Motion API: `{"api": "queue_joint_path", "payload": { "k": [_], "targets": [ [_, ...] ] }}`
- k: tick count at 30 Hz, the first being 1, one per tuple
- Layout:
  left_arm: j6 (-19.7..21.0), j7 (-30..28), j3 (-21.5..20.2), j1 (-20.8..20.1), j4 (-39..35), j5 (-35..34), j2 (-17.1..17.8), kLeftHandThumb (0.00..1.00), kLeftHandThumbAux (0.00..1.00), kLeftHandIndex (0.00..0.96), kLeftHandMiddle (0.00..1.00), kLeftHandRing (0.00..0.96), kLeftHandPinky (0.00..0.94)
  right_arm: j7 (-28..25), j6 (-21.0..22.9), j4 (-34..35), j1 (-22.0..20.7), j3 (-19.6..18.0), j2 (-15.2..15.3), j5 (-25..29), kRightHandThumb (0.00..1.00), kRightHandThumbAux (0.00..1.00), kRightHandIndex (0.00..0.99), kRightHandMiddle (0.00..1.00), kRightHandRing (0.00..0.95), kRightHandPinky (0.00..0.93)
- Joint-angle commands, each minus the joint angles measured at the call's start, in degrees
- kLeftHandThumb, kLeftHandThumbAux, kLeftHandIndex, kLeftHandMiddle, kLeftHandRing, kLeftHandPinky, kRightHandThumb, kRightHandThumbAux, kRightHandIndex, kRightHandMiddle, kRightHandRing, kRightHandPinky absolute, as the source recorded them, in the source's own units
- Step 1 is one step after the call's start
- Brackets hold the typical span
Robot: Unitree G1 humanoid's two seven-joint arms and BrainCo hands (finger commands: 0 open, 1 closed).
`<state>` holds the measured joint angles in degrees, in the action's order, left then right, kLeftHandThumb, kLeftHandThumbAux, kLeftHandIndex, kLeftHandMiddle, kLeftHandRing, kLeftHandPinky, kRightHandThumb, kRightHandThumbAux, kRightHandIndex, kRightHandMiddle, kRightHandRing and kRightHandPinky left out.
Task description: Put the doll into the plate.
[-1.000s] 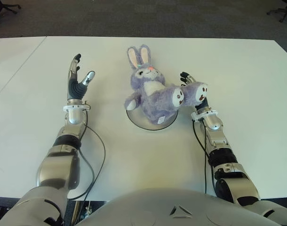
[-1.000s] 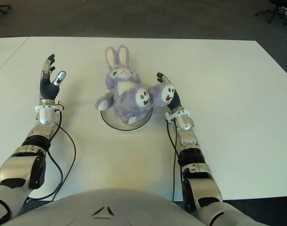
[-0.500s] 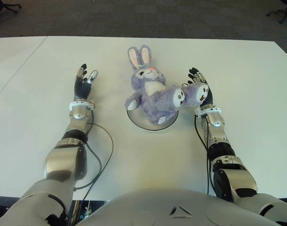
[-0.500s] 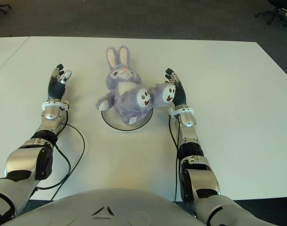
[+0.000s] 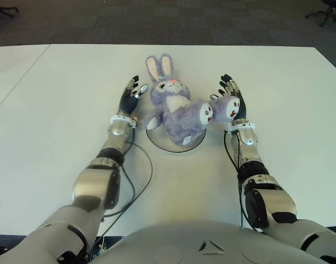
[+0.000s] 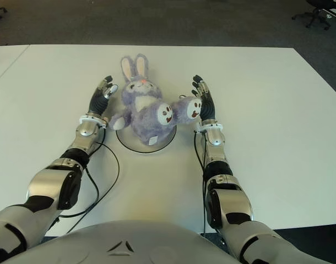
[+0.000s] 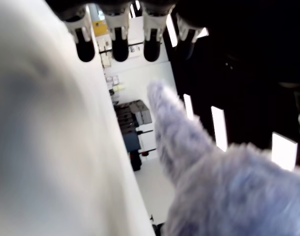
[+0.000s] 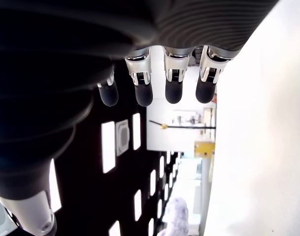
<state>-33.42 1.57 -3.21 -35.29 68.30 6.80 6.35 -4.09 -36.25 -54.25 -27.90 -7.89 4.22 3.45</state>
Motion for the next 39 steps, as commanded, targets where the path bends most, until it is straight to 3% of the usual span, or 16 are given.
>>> {"api": "queue_joint_path", "payload": {
  "k": [1,7,12,18,21,31,39],
  "targets": [
    [6.98,-3.36,1.86,1.38,5.03,0.8,-4.0,0.0,0.302,0.0,0.0,0.0,0.0,7.41,-1.45,-12.9,1.21,-0.32,-6.49,-1.48,0.069,0.755,0.045,0.056,0.036,0.046],
    [12.8,-6.54,0.37,0.69,8.43,-0.41,-5.95,0.0,0.322,0.0,0.0,0.0,0.0,15.4,0.72,-19.19,-1.75,0.17,-6.64,-4.6,0.016,0.756,0.052,0.047,0.033,0.034],
    [13.25,-7.11,-0.22,0.35,8.89,-0.83,-7.08,0.0,0.353,0.0,0.0,0.0,0.0,17.08,4.1,-21.8,-3.15,0.06,-6.22,-5.6,0.0,0.773,0.048,0.045,0.035,0.054],
    [9.51,-5.23,0.21,4.15,9.22,0.15,-7.9,0.0,0.371,0.0,0.0,0.0,0.0,20.69,7.0,-23.01,-2.28,1.94,-6.51,-8.87,0.0,0.82,0.04,0.051,0.047,0.08],
    [6.86,-4.14,0.68,7.11,9.39,1.05,-6.54,0.0,0.359,0.0,0.0,0.0,0.0,22.0,8.11,-23.6,0.42,2.55,-7.2,-10.14,0.0,0.823,0.042,0.057,0.055,0.08],
    [0.68,-0.9,-0.94,13.97,9.13,-0.3,-5.65,0.0,0.382,0.0,0.0,0.0,0.0,21.84,12.32,-24.66,6.51,2.09,-7.59,-10.8,0.0,0.748,0.017,0.039,0.036,0.053],
    [-1.13,-0.94,-6.75,15.94,9.05,-5.83,-8.26,0.0,0.412,0.0,0.0,0.0,0.0,20.72,9.21,-24.12,8.07,2.63,-5.59,-11.32,0.0,0.787,0.037,0.066,0.063,0.099]
  ]
}}
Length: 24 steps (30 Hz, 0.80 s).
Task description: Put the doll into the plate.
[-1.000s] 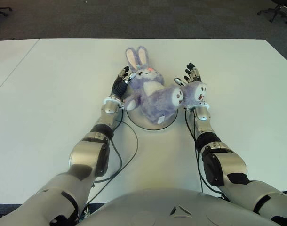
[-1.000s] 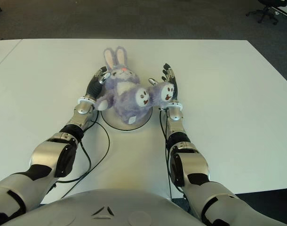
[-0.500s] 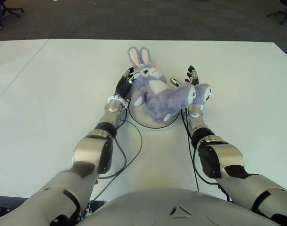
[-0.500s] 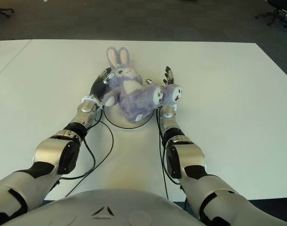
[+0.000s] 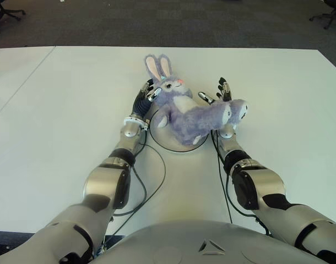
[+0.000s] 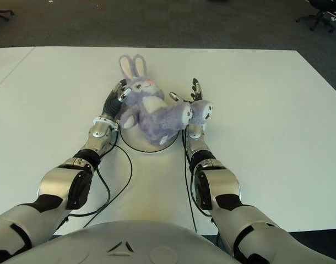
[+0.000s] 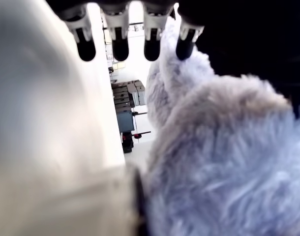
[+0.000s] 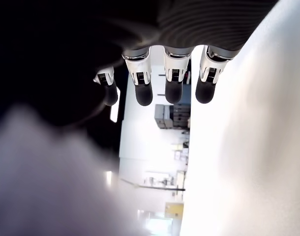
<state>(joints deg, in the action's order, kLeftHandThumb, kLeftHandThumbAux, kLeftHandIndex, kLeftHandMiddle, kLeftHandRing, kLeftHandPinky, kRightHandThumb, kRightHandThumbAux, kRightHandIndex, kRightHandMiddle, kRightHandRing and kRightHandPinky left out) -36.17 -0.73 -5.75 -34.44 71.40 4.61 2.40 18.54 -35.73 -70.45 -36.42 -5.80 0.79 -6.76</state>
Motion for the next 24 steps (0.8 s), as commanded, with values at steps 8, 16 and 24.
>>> {"api": "queue_joint_path", "payload": {
  "k": [8,16,24],
  "targets": [
    [2.54,2.14,-6.84,16.19,6.13,-5.19,-4.53,0.0,0.431,0.0,0.0,0.0,0.0,-2.99,4.83,-7.26,17.06,0.54,-1.97,-0.89,0.0,0.8,0.066,0.092,0.089,0.11],
    [1.73,0.21,-11.49,15.73,5.92,-8.73,-6.04,0.0,0.419,0.0,0.0,0.0,0.0,-5.58,4.03,-7.26,17.83,1.27,-1.55,-1.42,0.0,0.739,0.098,0.126,0.114,0.127],
    [3.07,-2.88,-16.33,15.07,5.69,-12.06,-7.23,0.0,0.444,0.0,0.011,0.0,0.0,-5.89,3.7,-7.02,17.74,1.66,-1.27,-1.7,0.0,0.722,0.131,0.163,0.14,0.126]
  ]
}}
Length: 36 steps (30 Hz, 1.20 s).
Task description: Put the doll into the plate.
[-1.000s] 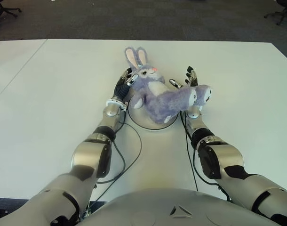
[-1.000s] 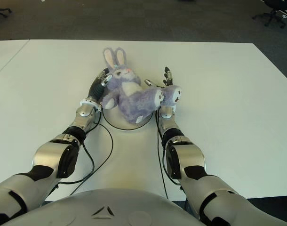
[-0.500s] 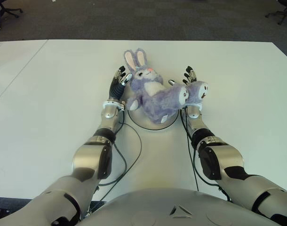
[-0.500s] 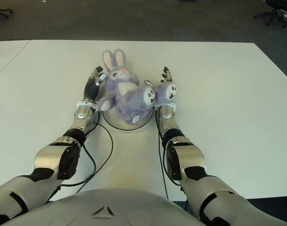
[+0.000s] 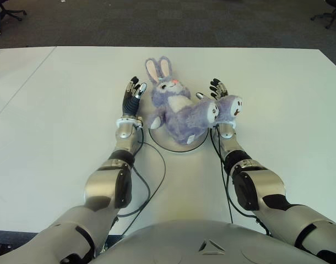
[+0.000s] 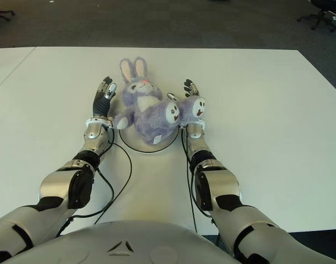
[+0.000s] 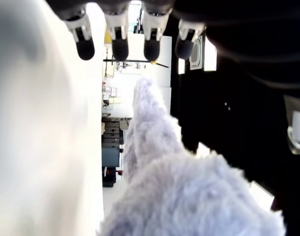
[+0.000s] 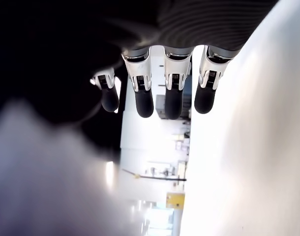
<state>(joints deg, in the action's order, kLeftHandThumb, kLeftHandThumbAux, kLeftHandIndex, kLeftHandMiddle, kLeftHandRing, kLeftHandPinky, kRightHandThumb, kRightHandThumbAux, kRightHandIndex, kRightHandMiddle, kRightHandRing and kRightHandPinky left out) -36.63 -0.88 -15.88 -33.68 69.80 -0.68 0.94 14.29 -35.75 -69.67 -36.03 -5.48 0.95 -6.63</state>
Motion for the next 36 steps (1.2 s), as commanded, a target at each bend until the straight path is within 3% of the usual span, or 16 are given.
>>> {"api": "queue_joint_path", "payload": {
  "k": [1,7,15,27,36],
  "targets": [
    [3.74,-3.03,-6.65,14.23,7.27,-6.99,-5.86,0.0,0.454,0.0,0.014,0.0,0.0,-1.57,3.76,-7.82,17.34,1.42,-1.4,-1.91,0.0,0.724,0.133,0.17,0.146,0.129],
    [4.51,-4.47,-8.92,13.7,7.19,-8.34,-6.36,0.0,0.476,0.014,0.028,0.008,0.008,-1.13,3.83,-7.83,17.23,1.59,-1.28,-2.0,0.0,0.781,0.156,0.202,0.174,0.156],
    [5.49,-3.91,-8.47,13.43,7.3,-7.12,-6.13,0.0,0.502,0.035,0.048,0.029,0.023,-2.2,6.13,-8.13,16.61,0.17,-1.19,-0.51,0.0,0.85,0.149,0.169,0.147,0.147],
    [6.6,-3.47,-8.21,13.26,7.41,-6.63,-5.85,0.0,0.527,0.028,0.048,0.037,0.037,-6.27,6.27,-8.01,16.45,-3.53,-1.78,2.83,0.0,0.886,0.127,0.158,0.143,0.152],
    [6.88,-3.6,-8.44,13.23,7.44,-6.85,-5.78,0.0,0.539,0.032,0.058,0.042,0.038,-6.21,5.37,-7.95,16.59,-3.79,-1.88,2.34,0.0,0.887,0.129,0.151,0.138,0.14]
  ]
}}
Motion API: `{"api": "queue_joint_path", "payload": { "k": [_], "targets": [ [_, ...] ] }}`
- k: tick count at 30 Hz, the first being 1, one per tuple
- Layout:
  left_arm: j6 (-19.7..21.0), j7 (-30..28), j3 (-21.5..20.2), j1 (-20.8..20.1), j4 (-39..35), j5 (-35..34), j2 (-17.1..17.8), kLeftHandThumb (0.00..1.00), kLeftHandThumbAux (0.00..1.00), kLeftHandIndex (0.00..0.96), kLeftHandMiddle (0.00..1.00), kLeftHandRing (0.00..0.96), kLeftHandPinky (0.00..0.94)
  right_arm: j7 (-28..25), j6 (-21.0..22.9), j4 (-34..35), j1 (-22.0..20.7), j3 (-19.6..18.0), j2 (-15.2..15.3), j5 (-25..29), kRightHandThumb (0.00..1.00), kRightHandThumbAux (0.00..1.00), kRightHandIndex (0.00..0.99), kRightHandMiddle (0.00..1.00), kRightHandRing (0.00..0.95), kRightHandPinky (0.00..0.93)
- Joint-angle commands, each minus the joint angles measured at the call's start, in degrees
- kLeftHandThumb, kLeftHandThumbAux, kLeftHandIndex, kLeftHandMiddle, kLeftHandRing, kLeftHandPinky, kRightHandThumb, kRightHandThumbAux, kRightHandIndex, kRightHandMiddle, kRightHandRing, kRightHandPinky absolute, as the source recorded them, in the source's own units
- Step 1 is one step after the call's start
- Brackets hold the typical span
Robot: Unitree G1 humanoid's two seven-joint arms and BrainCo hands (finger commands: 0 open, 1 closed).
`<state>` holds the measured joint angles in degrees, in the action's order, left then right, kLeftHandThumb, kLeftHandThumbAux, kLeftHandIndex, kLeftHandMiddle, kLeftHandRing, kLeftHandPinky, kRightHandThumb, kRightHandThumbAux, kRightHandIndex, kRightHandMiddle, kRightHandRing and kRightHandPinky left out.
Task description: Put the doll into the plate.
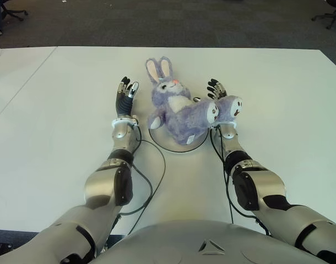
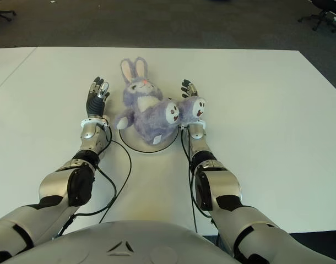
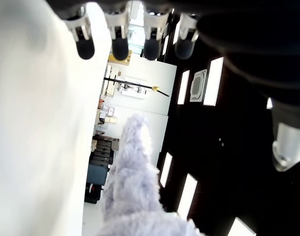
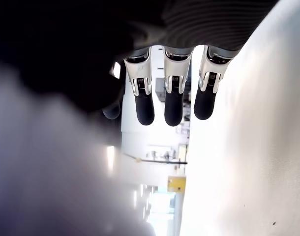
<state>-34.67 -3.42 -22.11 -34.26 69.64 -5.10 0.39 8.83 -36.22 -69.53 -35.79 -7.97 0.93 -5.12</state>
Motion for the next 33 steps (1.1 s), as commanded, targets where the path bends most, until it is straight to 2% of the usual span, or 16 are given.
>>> {"api": "queue_joint_path", "payload": {
  "k": [1,33],
  "targets": [
    [4.91,-1.22,-2.29,13.83,7.6,-2.52,-5.22,0.0,0.54,0.033,0.059,0.044,0.04,-0.66,5.81,-8.08,16.36,-1.24,-1.85,0.72,0.0,0.891,0.129,0.15,0.136,0.141],
    [4.56,-0.98,-1.12,14.19,7.61,-1.24,-4.87,0.0,0.536,0.038,0.061,0.045,0.031,-0.22,6.69,-8.18,16.45,-1.92,-2.1,0.41,0.0,0.88,0.133,0.158,0.143,0.142]
  ]
}}
